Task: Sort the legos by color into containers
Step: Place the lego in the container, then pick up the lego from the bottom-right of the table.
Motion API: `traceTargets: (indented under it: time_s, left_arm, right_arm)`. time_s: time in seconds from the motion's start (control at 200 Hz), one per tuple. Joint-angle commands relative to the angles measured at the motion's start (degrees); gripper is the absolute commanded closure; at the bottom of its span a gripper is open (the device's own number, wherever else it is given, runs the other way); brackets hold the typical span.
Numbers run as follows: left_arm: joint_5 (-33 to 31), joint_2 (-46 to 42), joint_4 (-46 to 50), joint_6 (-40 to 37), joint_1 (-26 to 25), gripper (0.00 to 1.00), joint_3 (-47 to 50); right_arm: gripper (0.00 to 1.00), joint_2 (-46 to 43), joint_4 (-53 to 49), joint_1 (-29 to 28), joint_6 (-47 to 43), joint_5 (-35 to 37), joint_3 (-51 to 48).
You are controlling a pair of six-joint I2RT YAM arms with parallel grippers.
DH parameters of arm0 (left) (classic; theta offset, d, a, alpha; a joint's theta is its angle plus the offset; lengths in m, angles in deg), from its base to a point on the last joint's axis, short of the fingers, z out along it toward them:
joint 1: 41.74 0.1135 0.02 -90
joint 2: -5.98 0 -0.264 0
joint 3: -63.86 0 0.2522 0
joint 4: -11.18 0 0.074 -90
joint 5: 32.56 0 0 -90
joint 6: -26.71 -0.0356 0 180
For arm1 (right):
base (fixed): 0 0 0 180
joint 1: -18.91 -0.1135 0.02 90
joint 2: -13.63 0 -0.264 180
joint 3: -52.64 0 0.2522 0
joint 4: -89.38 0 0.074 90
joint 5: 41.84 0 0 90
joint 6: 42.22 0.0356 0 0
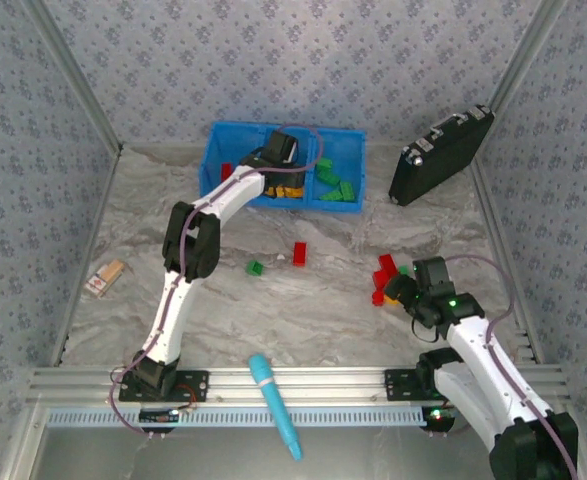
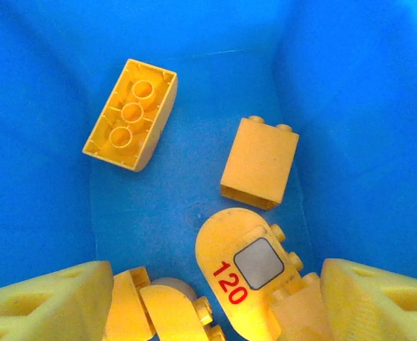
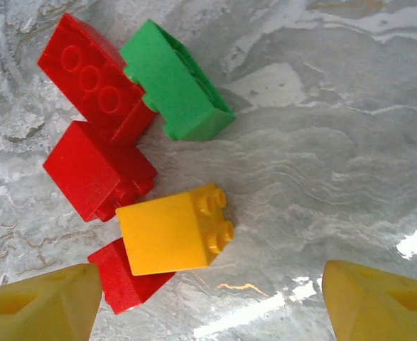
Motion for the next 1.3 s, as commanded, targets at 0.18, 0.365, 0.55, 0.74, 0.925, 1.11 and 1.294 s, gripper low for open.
traceTargets:
  time_s: [0.18, 0.365, 0.55, 0.74, 0.925, 1.11, 1.294]
  left_arm:
    - [0.57, -6.01, 0.12, -2.87, -0.44, 0.19, -0.76]
    - [1.34, -12.81, -1.98, -4.22, -0.59, 0.18, 2.47]
    - [1.11, -18.17, -3.05, -5.74, -0.87, 0.17, 5.33]
    - [0.63, -22.08, -3.32, -6.0, -0.87, 0.16, 7.9]
    - [-1.06, -26.7, -4.07, -7.21, -0.79, 0.15, 11.57]
    - [-3.18, -30.35, -5.01, -8.37, -0.7, 0.14, 14.26]
    - [-4.17, -32.13, -4.81, -9.36, -0.7, 0.13, 14.35]
  right_arm:
    - [0.22, 4.65, 2.06, 0.5, -7.41, -2.68, 0.43]
    - [0.22, 8.0, 5.82, 0.41, -8.9, -3.72, 0.63]
    - [0.2, 9.47, 7.76, 0.45, -9.73, -3.45, 0.88]
    - [0.21, 14.16, 6.95, 0.34, -10.57, -2.84, 2.7]
    - [0.22, 16.96, 6.54, 0.18, -10.57, -0.72, 3.44]
    - [0.27, 19.66, 7.68, 0.15, -10.61, -0.56, 3.95]
    - [0.36, 21.69, 7.22, 0.23, -10.56, -0.14, 4.43]
